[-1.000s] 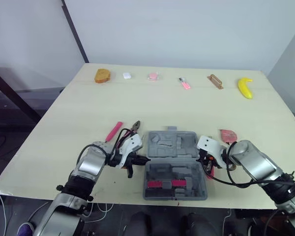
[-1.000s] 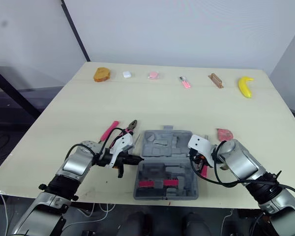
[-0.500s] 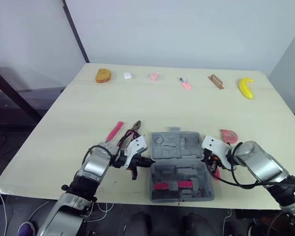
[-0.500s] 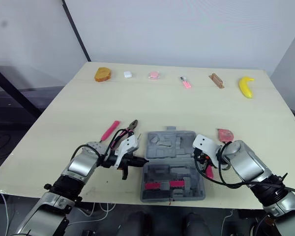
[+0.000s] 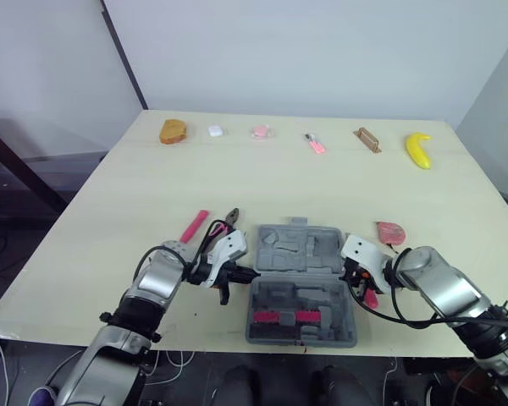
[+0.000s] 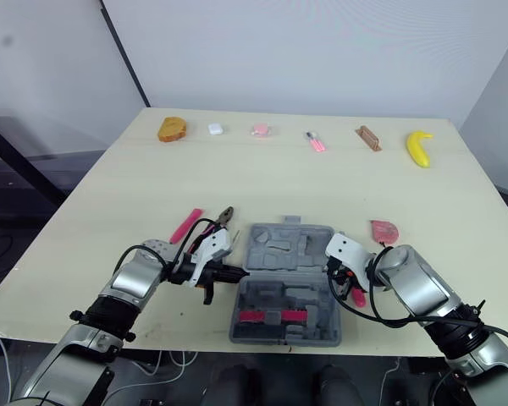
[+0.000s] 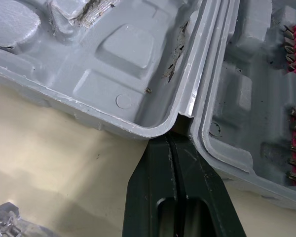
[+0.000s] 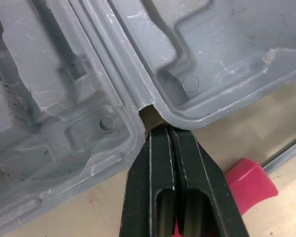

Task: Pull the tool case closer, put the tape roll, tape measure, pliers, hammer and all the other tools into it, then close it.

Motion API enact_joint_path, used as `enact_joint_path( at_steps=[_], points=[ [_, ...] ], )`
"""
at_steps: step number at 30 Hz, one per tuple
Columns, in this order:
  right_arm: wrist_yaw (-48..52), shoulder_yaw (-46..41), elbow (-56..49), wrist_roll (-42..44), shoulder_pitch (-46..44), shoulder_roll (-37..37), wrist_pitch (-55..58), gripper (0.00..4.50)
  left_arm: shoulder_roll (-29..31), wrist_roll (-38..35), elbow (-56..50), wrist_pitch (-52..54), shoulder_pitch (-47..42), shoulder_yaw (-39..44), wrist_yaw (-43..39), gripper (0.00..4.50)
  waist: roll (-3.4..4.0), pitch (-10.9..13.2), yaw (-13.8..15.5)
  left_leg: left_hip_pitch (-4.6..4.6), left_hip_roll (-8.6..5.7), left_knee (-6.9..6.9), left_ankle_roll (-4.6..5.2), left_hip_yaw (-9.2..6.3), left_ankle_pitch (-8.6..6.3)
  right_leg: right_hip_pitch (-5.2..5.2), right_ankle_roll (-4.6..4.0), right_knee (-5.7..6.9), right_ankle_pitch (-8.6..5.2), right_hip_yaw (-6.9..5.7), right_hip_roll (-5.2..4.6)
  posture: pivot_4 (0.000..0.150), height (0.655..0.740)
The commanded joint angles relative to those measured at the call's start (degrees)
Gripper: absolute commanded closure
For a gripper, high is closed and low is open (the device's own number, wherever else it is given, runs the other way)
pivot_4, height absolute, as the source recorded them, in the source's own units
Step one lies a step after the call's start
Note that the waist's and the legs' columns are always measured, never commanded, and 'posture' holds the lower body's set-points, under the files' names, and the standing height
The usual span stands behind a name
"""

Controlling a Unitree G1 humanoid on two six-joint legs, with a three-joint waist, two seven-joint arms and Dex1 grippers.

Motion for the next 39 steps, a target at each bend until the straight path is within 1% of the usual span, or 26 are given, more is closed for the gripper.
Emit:
enact_joint_path(
  at_steps=[1,5,18,39],
  points=[
    [0.42,-0.23,-1.23,0.85,-0.15,0.13,-1.56,4.47,-0.07,-1.36,-4.11,1.50,1.32,-0.83,-0.04,4.50,0.00,0.00,0.01,0.00,0.00,0.00,0.00,0.00,0.00,0.00,0.00,0.00,0.00,0.01,0.00,0.150,0.7400],
    [0.52,-0.73,-1.38,0.95,0.14,-0.59,-1.49,4.47,-0.11,-1.55,-5.65,2.51,1.97,-0.96,0.00,4.50,0.00,0.00,0.08,-0.01,0.00,0.00,0.00,0.01,0.00,0.00,0.00,-0.01,0.00,0.01,-0.01,0.150,0.7400],
    [0.12,-0.44,-2.60,1.72,0.89,-0.56,-0.66,4.47,0.16,-1.44,-5.45,2.56,2.01,-1.34,-0.04,4.50,0.00,0.00,0.14,-0.01,-0.01,0.00,0.00,0.01,0.00,0.01,0.00,-0.02,0.00,0.00,-0.02,0.150,0.7400],
    [0.38,-0.24,-6.71,3.52,3.17,-2.10,1.55,4.47,2.35,-2.90,-10.81,4.43,6.70,-1.45,0.25,4.50,0.00,0.00,0.11,0.00,0.00,0.00,0.01,0.00,-0.01,0.01,0.00,-0.03,0.00,0.00,-0.02,0.150,0.7400]
  ],
)
